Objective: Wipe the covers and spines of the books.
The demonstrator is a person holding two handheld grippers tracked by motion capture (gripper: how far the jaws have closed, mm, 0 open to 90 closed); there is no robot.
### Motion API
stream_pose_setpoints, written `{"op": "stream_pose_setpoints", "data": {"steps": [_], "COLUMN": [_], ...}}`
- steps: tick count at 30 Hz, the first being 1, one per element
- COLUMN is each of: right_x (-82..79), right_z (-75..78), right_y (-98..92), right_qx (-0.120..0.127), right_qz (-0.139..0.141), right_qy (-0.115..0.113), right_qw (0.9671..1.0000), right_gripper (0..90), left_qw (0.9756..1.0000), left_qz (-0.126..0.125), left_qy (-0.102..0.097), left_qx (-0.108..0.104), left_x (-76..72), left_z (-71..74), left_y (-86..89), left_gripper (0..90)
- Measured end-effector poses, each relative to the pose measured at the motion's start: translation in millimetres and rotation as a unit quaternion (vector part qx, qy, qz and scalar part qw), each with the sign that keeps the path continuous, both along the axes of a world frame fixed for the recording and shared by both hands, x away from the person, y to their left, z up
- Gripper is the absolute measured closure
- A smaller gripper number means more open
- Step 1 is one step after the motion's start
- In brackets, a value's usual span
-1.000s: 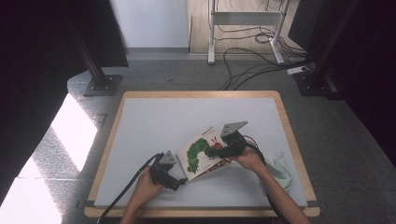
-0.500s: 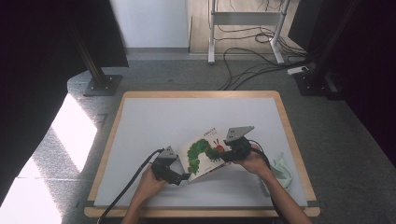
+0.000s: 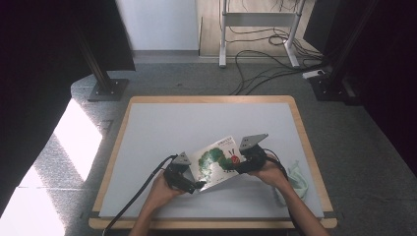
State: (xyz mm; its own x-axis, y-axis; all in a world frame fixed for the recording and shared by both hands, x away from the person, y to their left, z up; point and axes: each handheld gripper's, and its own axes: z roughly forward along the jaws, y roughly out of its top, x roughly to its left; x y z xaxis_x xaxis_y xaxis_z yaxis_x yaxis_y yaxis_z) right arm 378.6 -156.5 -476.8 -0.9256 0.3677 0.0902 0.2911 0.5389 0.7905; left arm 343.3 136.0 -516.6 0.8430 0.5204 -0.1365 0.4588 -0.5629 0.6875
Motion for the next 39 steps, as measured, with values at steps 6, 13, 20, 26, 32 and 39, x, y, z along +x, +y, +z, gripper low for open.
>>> {"op": "stream_pose_setpoints", "data": {"steps": [6,13,20,26,32,39], "right_x": [0.1,-4.1,-11.8,-10.1,-4.7,-6.0], "right_z": [-4.0,-4.6,-1.0,-11.0,-22.3,-12.8], "right_y": [0.6,-3.6,-9.3,-24.8,-32.5,-26.7], "right_qx": [-0.024,-0.03,-0.047,-0.04,-0.017,0.019], "right_qz": [-0.031,-0.06,-0.098,-0.123,-0.117,-0.092], "right_qy": [0.004,0.003,-0.021,-0.01,0.015,-0.007], "right_qw": [0.9992,0.9977,0.9938,0.9916,0.9929,0.9955], "right_gripper": [34.2,32.8,29.3,28.7,30.8,38.0], "left_qw": [0.9989,0.9977,0.9969,0.996,0.9951,0.9931], "left_qz": [0.018,0.01,0.004,0.002,-0.016,-0.021], "left_qy": [-0.043,-0.066,-0.078,-0.089,-0.092,-0.103], "left_qx": [-0.003,-0.009,-0.007,-0.013,-0.031,-0.052], "left_x": [-8.2,-15.8,-22.4,-25.6,-29.8,-29.1], "left_z": [11.6,20.2,24.1,25.1,30.9,36.6], "left_y": [-1.5,-2.2,-2.2,-1.8,0.4,3.9], "left_gripper": [12.6,28.4,37.5,42.4,52.1,63.1]}}
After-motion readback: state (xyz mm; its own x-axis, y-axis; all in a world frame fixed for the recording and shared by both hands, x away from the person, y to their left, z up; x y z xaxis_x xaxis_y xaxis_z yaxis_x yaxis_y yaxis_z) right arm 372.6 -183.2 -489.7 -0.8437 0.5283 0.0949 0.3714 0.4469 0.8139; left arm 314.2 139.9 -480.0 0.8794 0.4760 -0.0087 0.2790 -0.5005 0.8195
